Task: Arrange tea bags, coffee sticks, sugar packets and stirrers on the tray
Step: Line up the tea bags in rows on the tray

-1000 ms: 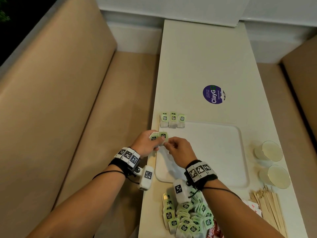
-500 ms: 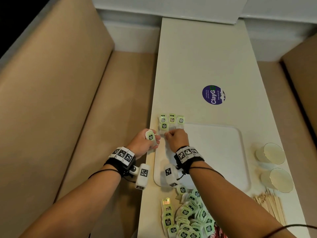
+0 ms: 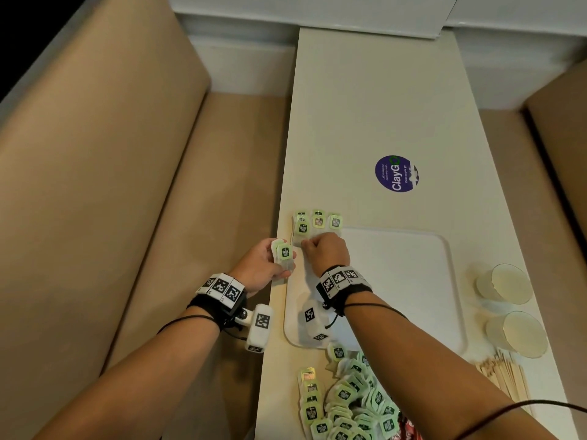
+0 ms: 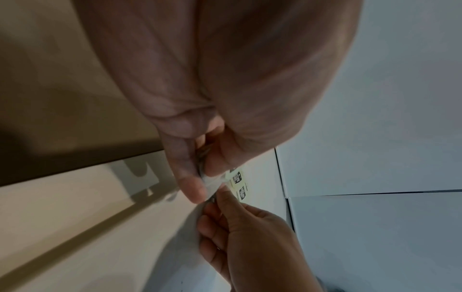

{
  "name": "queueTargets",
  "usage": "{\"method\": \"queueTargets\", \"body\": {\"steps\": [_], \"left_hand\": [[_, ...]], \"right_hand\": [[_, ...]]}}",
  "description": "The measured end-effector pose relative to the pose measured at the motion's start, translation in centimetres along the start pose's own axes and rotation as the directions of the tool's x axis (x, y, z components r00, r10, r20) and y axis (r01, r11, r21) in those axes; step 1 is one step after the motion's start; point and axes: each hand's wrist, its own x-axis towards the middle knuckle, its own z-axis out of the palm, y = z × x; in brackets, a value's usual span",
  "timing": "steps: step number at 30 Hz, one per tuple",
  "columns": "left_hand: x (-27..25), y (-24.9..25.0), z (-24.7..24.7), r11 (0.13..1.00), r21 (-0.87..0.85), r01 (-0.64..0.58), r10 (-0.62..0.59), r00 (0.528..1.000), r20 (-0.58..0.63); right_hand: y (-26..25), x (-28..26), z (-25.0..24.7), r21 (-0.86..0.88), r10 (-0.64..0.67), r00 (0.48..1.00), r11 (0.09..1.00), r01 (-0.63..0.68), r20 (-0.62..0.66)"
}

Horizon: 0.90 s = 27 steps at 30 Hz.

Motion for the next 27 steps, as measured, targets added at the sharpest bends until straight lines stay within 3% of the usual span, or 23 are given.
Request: {"method": "queueTargets", "body": {"steps": [10,16,20,24,27], "left_hand": [[0.2,-0.6,-0.2,0.998,0.034,-0.060,0.061,0.998,-0.033],[0.5,-0.6,0.2,0.990,0.107,-0.087,0.093,0.994,-0.055],[0.5,-0.2,1.2,0.985,0.125,-0.118,0.121,0.992,-0.017],[0.8,0.1,2.0,0.979,0.158,-0.129,0.130,0.992,0.008],[1.5,0.3,2.2,0.967,0.225,-0.117,0.130,0.990,-0.045]], "right_hand": [[2.0,-1.0,-0.2,0.152,-0.042,0.998,0.987,0.050,-0.056],[2.7,-3.8,-1.2,0.410,-0.158,0.983,0.906,0.107,0.092],[3.2,-4.5,-1.8,0.398,-0.228,0.957,0.906,0.142,0.179],[3.7,-3.8,-2.3,0.386,-0.211,0.963,0.913,0.132,0.169],[3.9,-3.0,-2.8,0.362,-0.194,0.973,0.922,0.136,0.128]]}}
